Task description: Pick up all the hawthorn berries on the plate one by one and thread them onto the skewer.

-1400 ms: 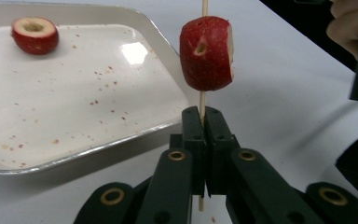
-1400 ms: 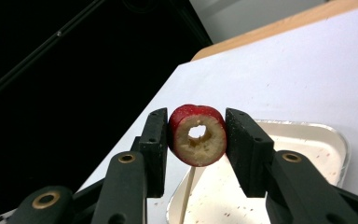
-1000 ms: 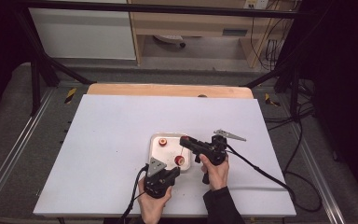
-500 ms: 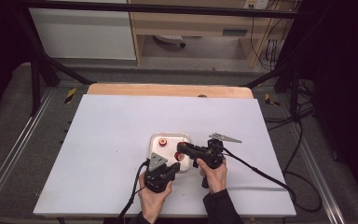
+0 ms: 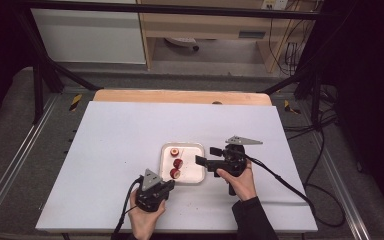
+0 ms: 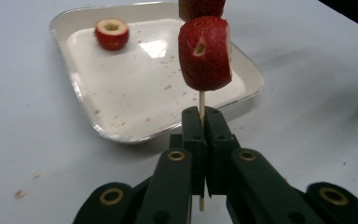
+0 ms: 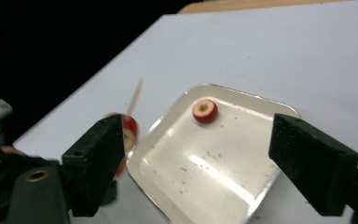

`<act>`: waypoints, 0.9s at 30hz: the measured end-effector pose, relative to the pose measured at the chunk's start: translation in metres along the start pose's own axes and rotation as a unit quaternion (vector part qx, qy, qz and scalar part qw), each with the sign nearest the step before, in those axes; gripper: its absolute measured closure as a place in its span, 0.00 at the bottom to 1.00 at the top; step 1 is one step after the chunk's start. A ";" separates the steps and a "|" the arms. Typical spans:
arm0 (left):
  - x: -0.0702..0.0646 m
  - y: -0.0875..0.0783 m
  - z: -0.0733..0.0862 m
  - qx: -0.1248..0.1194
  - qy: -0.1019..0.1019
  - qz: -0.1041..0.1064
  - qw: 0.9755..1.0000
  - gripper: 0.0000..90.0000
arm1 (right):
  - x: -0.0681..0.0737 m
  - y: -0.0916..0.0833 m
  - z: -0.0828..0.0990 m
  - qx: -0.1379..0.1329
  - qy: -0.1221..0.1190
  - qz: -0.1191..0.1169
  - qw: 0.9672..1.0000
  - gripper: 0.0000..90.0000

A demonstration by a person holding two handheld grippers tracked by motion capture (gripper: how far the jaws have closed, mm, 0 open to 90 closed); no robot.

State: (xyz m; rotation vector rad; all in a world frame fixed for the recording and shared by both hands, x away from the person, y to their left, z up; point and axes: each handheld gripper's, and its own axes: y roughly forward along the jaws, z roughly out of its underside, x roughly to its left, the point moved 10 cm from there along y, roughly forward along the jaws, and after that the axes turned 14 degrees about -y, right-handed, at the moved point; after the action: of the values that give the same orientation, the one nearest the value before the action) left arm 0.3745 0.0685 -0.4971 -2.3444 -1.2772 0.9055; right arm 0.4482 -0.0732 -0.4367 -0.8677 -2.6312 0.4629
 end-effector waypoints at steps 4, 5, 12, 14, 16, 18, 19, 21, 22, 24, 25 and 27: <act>0.013 -0.011 0.002 -0.001 0.006 -0.010 1.000 0.98 | -0.006 0.004 0.007 0.041 -0.034 0.013 0.999 0.16; 0.015 -0.014 0.002 0.001 0.008 -0.011 1.000 0.98 | -0.006 0.005 0.008 0.051 -0.036 0.015 0.998 0.15; 0.030 -0.024 0.008 0.007 0.011 -0.014 1.000 0.98 | -0.005 0.020 0.011 0.116 -0.072 0.019 0.990 0.13; 0.034 -0.026 0.009 0.005 0.008 -0.013 1.000 0.98 | -0.003 0.027 0.009 0.130 -0.081 0.018 0.988 0.13; 0.038 -0.028 0.009 0.005 0.008 -0.013 1.000 0.98 | -0.002 0.033 0.008 0.143 -0.089 0.017 0.986 0.13; 0.040 -0.030 0.009 0.005 0.010 -0.015 1.000 0.98 | -0.002 0.040 0.007 0.156 -0.101 0.018 0.982 0.13; 0.042 -0.031 0.009 0.004 0.009 -0.016 1.000 0.98 | -0.001 0.043 0.006 0.162 -0.106 0.019 0.981 0.12; 0.045 -0.031 0.010 0.005 0.006 -0.015 1.000 0.98 | 0.000 0.050 0.005 0.173 -0.114 0.019 0.978 0.12; 0.046 -0.032 0.010 0.004 0.005 -0.017 1.000 0.98 | 0.001 0.053 0.004 0.177 -0.114 0.021 0.977 0.12; 0.048 -0.032 0.010 0.004 0.002 -0.016 1.000 0.98 | 0.002 0.059 0.002 0.182 -0.120 0.020 0.976 0.12; 0.048 -0.033 0.011 0.005 0.004 -0.015 1.000 0.98 | 0.002 0.061 0.001 0.186 -0.122 0.021 0.975 0.13; 0.048 -0.033 0.011 0.005 0.004 -0.014 1.000 0.98 | 0.002 0.067 -0.001 0.192 -0.128 0.022 0.973 0.14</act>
State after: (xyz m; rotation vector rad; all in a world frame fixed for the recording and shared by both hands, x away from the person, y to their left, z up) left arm 0.3661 0.1266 -0.5054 -2.3135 -1.2968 0.8900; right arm 0.4808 -0.0211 -0.4625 -0.7806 -2.6099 1.1188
